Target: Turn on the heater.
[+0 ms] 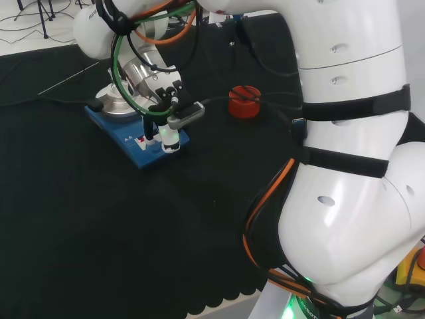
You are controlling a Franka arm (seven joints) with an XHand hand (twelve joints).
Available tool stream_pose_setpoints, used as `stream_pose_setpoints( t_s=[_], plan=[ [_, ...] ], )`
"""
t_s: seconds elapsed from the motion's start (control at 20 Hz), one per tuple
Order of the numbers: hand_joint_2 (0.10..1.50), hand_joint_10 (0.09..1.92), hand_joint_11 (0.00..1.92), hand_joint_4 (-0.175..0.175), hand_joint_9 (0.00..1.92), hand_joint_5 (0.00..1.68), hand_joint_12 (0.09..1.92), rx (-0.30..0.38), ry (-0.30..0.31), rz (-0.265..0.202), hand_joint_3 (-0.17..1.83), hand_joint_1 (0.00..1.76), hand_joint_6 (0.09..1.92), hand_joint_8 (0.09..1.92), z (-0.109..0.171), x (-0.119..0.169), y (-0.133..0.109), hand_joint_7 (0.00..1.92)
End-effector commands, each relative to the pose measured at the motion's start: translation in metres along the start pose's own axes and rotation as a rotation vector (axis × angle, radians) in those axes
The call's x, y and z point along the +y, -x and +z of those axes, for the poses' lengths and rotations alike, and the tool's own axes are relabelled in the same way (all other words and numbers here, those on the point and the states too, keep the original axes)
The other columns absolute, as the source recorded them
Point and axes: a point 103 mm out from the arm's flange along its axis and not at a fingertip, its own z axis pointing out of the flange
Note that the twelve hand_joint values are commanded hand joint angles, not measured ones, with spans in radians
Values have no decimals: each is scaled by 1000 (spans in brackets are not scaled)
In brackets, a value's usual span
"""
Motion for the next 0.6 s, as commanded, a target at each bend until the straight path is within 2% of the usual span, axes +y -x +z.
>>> stream_pose_setpoints(
  t_s=[0.05, 0.6],
  plan=[
    [493, 1770, 1920, -3, 1920, 441, 1920, -14, -10, 16, 1408, 1579, 101, 1802, -1, 2, -2, 1842],
    [493, 1771, 1920, -4, 1920, 451, 1920, 5, -10, 11, 1409, 1581, 102, 1803, 2, 3, 2, 1843]
  ],
)
